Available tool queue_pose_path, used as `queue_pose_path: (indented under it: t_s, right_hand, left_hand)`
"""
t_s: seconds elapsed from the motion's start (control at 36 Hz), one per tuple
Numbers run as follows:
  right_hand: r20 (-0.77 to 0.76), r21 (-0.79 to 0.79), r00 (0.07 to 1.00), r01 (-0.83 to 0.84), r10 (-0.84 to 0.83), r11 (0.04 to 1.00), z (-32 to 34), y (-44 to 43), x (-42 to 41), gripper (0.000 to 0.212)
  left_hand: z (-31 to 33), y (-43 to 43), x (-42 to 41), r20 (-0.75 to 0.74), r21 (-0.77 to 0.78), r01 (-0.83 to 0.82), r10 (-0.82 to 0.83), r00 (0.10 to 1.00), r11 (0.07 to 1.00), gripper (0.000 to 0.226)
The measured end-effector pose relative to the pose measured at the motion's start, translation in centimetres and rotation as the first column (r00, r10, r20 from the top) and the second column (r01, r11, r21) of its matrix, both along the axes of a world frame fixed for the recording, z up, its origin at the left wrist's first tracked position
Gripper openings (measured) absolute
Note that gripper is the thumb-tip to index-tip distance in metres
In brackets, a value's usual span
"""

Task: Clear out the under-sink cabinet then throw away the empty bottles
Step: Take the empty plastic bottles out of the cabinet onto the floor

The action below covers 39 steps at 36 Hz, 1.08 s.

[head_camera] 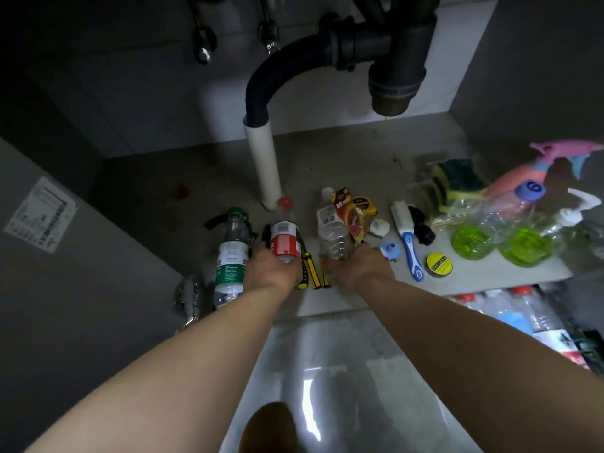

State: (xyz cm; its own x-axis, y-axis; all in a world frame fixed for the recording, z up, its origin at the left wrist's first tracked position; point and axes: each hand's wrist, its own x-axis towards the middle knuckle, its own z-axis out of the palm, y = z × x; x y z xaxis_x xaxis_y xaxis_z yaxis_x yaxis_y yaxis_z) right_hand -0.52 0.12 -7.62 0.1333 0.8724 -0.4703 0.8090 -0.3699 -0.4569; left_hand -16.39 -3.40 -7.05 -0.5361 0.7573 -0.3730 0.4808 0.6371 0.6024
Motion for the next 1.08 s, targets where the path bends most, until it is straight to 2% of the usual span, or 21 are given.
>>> queue_pose_path:
  t_s: [0.11,0.19,0.28,0.33,0.42,0.47,0.61,0.67,0.72,0.78,0.81,0.86,0.92,0.97,1.08]
  right_hand:
    - [0.0,-0.004,1.0,-0.023,0.023,1.0,0.8,0.1,-0.2,0.071]
    - [-0.088,-0.012,0.993,-0.086,0.085,0.996,2.1,-0.2,1.1,0.063]
    - [-0.134,0.025,0.964,-0.227,0.228,0.974,4.2,-0.6,4.1,0.042]
    - [-0.208,0.031,0.94,-0.27,0.27,0.962,6.1,-1.0,6.9,0.042]
    - [-0.352,-0.004,0.912,-0.226,0.21,0.974,8.9,-2.2,11.9,0.052]
    - [-0.384,-0.017,0.909,-0.18,0.16,0.983,10.2,-3.4,16.0,0.05]
    - [-0.421,-0.114,0.905,0.008,-0.056,0.993,9.4,-8.5,26.7,0.045]
    - [-0.415,-0.149,0.898,0.094,-0.148,0.984,8.1,-11.2,30.2,0.04]
    - [-0.361,-0.193,0.906,0.158,-0.22,0.968,6.7,-13.7,33.0,0.034]
    - [-0.241,-0.213,0.942,0.184,-0.234,0.96,5.3,-15.7,35.1,0.03]
    - [-0.182,-0.2,0.957,0.19,-0.227,0.961,4.6,-16.5,35.9,0.028]
    - [-0.027,-0.16,0.987,0.153,-0.16,0.975,3.5,-17.5,37.2,0.037]
    - [0.15,-0.128,0.987,0.076,-0.057,0.989,2.2,-18.1,38.1,0.063]
    - [0.223,-0.136,0.971,0.117,-0.085,0.984,1.1,-18.4,38.4,0.079]
    - [0.313,-0.077,0.938,0.182,-0.15,0.98,-1.1,-18.4,37.8,0.08]
  left_hand:
    - [0.5,-0.8,-0.2,0.214,0.079,-0.034,0.016,0.977,0.996,0.074]
    - [1.4,-1.4,0.0,0.274,0.126,-0.025,-0.01,0.962,0.992,0.081]
    - [2.7,-1.7,0.9,0.401,0.169,-0.03,-0.041,0.915,0.985,0.072]
    - [3.9,-1.8,2.3,0.526,0.173,-0.012,-0.082,0.846,0.985,0.063]
    - [5.9,-2.0,5.5,0.67,0.179,0.107,-0.2,0.715,0.978,0.056]
    - [6.9,-2.2,8.2,0.695,0.183,0.246,-0.302,0.653,0.952,0.054]
    - [7.9,-3.5,16.2,0.683,0.104,0.543,-0.456,0.57,0.833,0.047]
    - [7.7,-4.4,19.3,0.67,0.044,0.629,-0.49,0.558,0.776,0.052]
    - [7.2,-5.7,22.0,0.652,-0.008,0.723,-0.545,0.528,0.691,0.06]
    - [6.2,-7.2,24.5,0.655,-0.038,0.795,-0.586,0.477,0.605,0.062]
    - [5.4,-7.9,25.7,0.657,-0.059,0.804,-0.583,0.478,0.592,0.063]
    - [3.7,-9.2,27.8,0.659,-0.117,0.775,-0.535,0.529,0.621,0.072]
    - [1.8,-10.2,29.5,0.645,-0.152,0.74,-0.502,0.576,0.655,0.081]
    - [0.0,-11.1,31.0,0.639,-0.157,0.691,-0.461,0.616,0.706,0.084]
    - [-3.3,-12.0,33.2,0.592,-0.149,0.605,-0.419,0.688,0.782,0.081]
